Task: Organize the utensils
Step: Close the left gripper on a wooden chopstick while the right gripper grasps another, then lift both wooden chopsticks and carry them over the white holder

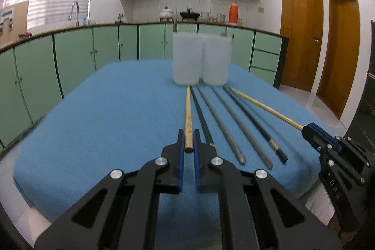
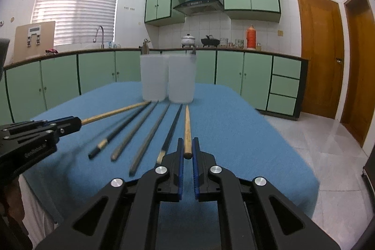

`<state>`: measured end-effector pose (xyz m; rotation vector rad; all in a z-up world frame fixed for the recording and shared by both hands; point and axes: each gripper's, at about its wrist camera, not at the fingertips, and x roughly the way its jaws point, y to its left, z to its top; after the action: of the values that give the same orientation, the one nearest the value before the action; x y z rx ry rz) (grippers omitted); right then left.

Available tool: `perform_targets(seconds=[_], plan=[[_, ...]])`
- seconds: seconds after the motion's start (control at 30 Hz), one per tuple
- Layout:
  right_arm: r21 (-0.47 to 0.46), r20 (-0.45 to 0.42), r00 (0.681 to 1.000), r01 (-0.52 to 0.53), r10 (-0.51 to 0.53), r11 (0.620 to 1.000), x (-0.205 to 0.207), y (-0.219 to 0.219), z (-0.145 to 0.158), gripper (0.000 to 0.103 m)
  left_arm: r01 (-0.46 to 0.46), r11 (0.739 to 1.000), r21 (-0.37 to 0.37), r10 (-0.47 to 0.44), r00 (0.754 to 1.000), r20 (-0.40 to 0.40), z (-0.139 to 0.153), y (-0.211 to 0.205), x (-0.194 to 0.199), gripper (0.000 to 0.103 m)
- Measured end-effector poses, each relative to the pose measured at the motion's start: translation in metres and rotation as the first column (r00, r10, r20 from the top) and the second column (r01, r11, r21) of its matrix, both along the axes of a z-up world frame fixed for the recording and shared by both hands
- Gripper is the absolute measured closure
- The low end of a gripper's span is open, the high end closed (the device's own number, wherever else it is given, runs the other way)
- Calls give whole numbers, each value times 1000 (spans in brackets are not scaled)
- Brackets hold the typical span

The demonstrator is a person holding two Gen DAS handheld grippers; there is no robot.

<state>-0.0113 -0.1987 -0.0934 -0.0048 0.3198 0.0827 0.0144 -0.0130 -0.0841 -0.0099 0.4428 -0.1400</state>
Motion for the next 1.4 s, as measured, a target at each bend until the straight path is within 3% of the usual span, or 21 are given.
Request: perform_targets(seconds=[0.27,0.47,0.9,1.4], plan=[[31,60,998,-12,10,999,0,-21,54,96,10,1000,-7,-9,991,134,53,9,-10,97],[40,97,995,-42,38,998,11,-30,92,96,34,999,-9,-31,981,190,86,10,0,97],[103,4,998,-70,70,992,69,-32,157,96,34,998,-53,-24,985,172,137,13,49,97],[73,53,994,-100,96,992,107,-23,204,96,30,995,-93,-10,978,209,183,30,69,97]])
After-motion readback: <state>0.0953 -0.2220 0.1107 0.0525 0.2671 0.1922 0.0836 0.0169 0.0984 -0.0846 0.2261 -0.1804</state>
